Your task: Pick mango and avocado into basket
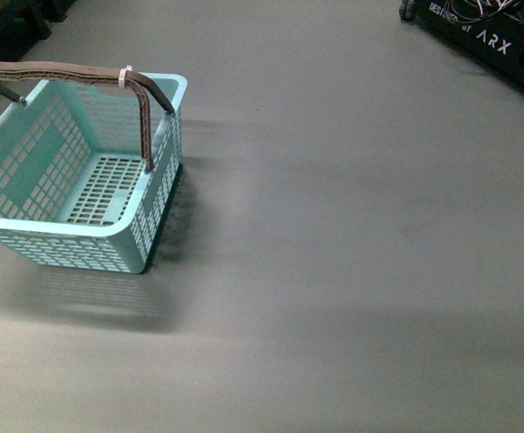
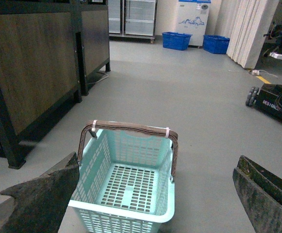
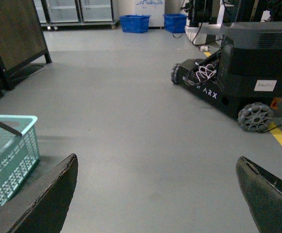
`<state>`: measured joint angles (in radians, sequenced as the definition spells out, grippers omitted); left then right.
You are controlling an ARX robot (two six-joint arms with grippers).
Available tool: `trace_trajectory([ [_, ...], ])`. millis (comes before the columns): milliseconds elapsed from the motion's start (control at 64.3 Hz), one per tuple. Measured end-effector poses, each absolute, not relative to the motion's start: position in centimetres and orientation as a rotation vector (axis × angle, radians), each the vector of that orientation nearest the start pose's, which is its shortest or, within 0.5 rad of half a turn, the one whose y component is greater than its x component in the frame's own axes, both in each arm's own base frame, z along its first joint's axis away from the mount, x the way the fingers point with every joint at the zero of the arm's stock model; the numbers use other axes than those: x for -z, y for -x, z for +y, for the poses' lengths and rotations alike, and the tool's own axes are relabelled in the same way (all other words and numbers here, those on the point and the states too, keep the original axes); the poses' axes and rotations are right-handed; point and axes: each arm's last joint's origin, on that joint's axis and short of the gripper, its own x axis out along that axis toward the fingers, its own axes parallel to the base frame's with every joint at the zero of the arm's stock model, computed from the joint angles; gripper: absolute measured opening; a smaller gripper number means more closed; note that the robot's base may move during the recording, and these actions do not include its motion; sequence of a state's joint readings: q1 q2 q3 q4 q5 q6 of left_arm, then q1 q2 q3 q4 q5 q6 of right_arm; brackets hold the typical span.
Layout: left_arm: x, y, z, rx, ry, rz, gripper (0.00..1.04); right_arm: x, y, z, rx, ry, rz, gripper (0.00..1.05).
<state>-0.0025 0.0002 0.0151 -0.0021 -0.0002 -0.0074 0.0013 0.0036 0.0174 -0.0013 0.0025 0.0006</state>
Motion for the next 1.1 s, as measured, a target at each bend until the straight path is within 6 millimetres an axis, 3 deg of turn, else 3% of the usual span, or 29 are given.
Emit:
trace_trajectory([
  [513, -16.8, -9.7, 0.0, 0.002, 0.008, -0.011, 0.96, -16.9, -9.7, 0.0, 0.001, -0.001, -0.012, 0.96],
  [653, -17.6, -10.9, 0.3, 0.149, 0.504, 0.226, 0.96, -16.9, -9.7, 0.0, 0.0, -0.001, -0.012, 0.96],
  [793, -20.6, -14.4, 1.5, 0.087, 0.877, 0.178, 0.96, -16.9, -9.7, 0.0, 0.001, 0.0, -0.012, 0.96],
  [870, -21.1, -18.6, 2.5, 0.01, 1.004, 0.152, 0.96, -16.9, -9.7, 0.0, 0.001, 0.0, -0.012, 0.96],
  [1010, -19.0, -25.4, 3.3, -0.136, 1.119, 0.173, 0.96, -16.9, -9.7, 0.0, 0.001, -0.001, -0.012, 0.96],
  [1104, -16.0, -30.5, 2.9, -0.222, 1.182, 0.253, 0.96, -16.9, -9.7, 0.0, 0.001, -0.001, -0.012, 0.96],
])
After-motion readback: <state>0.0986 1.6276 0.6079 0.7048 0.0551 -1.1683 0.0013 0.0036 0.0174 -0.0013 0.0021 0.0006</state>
